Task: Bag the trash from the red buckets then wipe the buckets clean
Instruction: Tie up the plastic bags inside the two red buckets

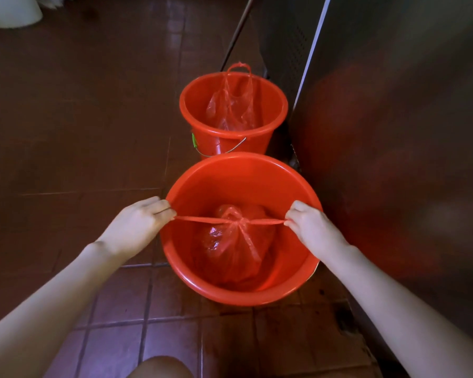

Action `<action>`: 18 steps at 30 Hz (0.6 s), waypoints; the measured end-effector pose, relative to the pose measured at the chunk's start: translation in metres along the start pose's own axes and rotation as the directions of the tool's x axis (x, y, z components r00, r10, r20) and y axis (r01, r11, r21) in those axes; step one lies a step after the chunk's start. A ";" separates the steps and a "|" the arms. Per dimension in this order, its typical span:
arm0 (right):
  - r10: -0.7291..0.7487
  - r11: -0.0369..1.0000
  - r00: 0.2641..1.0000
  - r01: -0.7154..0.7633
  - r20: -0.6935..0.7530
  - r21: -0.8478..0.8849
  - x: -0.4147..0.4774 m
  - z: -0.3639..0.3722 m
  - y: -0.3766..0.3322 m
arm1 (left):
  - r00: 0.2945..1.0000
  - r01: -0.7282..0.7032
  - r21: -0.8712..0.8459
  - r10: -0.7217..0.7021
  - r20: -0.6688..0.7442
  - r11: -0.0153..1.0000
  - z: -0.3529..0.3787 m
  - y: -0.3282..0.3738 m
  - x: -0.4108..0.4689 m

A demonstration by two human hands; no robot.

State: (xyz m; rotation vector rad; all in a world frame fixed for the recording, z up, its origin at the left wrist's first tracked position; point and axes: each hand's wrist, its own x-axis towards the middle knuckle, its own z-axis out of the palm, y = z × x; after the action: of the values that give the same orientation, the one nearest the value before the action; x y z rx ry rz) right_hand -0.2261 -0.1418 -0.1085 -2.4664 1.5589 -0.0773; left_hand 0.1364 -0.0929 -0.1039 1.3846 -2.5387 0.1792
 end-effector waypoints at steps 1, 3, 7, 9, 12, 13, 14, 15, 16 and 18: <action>0.013 1.000 1.000 -0.013 -0.002 0.008 0.002 -0.001 0.001 | 1.000 0.011 0.008 -0.011 -0.004 1.000 -0.002 -0.003 -0.003; 0.038 0.999 0.999 -0.038 -0.015 0.023 0.008 -0.003 0.003 | 0.999 0.034 0.021 -0.034 -0.004 0.999 -0.004 -0.007 -0.006; 0.098 0.993 0.994 -0.095 -0.039 0.069 0.013 -0.006 -0.001 | 0.990 0.140 -0.035 -0.141 -0.017 0.990 -0.004 0.006 0.000; 0.158 0.971 0.984 -0.139 -0.086 0.195 0.006 -0.009 -0.001 | 0.967 0.252 -0.157 -0.255 0.000 0.955 -0.005 0.018 0.003; 0.260 0.934 0.942 -0.189 -0.211 0.304 -0.019 -0.016 0.009 | 0.974 0.222 -0.287 -0.196 0.115 0.932 -0.010 0.035 -0.006; 0.299 0.925 0.927 -0.224 -0.226 0.306 -0.030 -0.016 0.013 | 0.974 0.195 -0.340 -0.141 0.176 0.920 -0.013 0.043 -0.009; 0.344 0.910 0.915 -0.269 -0.211 0.317 -0.041 -0.016 0.016 | 0.965 0.174 -0.389 -0.079 0.250 0.905 -0.015 0.052 -0.011; 0.390 0.882 0.905 -0.314 -0.170 0.351 -0.051 -0.014 0.017 | 0.946 0.168 -0.438 -0.020 0.324 0.883 -0.015 0.062 -0.012; 0.423 0.846 0.898 -0.346 -0.118 0.405 -0.058 -0.012 0.016 | 0.921 0.176 -0.488 0.032 0.387 0.855 -0.012 0.073 -0.012; 0.448 0.796 0.892 -0.369 -0.057 0.480 -0.065 -0.006 0.012 | 0.903 0.168 -0.526 0.084 0.422 0.834 -0.003 0.090 -0.015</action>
State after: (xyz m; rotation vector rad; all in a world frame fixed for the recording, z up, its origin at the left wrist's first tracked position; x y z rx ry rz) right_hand -0.2666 -0.0893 -0.1004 -1.7557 1.8544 -0.5308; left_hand 0.0694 -0.0314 -0.1048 1.3324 -2.5547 -0.9066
